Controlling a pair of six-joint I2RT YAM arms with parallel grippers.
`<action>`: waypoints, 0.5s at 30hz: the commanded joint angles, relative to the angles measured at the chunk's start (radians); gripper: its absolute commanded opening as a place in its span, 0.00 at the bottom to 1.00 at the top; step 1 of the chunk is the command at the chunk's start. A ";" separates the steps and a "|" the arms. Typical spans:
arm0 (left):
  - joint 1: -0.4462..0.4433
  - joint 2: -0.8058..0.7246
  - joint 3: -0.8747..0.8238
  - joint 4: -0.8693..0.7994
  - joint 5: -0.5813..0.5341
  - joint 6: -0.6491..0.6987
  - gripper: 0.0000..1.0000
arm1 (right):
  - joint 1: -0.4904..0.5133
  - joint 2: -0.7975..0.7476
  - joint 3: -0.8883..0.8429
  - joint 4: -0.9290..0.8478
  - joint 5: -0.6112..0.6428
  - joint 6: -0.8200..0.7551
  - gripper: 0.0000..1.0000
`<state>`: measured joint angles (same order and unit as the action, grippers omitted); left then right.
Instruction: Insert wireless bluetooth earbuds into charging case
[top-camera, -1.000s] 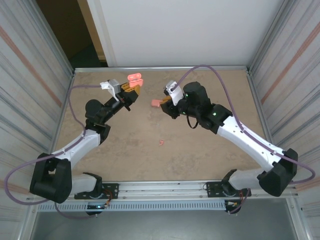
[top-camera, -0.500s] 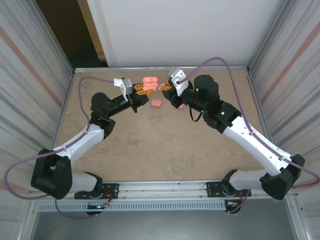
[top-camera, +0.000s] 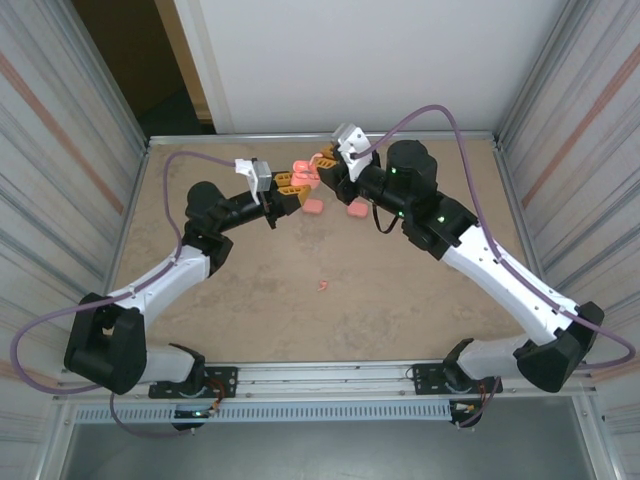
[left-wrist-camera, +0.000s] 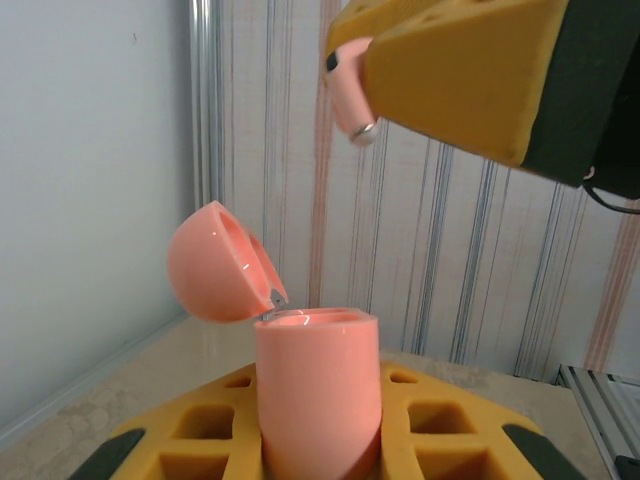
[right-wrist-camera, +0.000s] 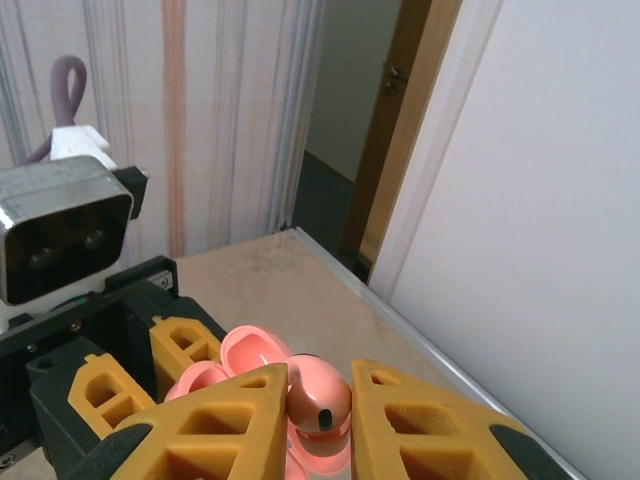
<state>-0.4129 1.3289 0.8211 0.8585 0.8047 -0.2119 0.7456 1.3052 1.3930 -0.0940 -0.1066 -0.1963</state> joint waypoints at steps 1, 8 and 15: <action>-0.006 0.000 0.036 0.010 0.022 0.020 0.00 | 0.011 0.010 0.027 0.017 -0.019 -0.017 0.21; -0.007 0.001 0.038 0.009 0.022 0.020 0.00 | 0.024 0.036 0.031 0.002 -0.023 -0.017 0.21; -0.010 -0.002 0.039 0.007 0.026 0.022 0.00 | 0.032 0.049 0.035 -0.008 -0.022 -0.017 0.22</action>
<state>-0.4145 1.3296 0.8295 0.8566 0.8120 -0.2081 0.7685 1.3464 1.3933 -0.1013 -0.1127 -0.1963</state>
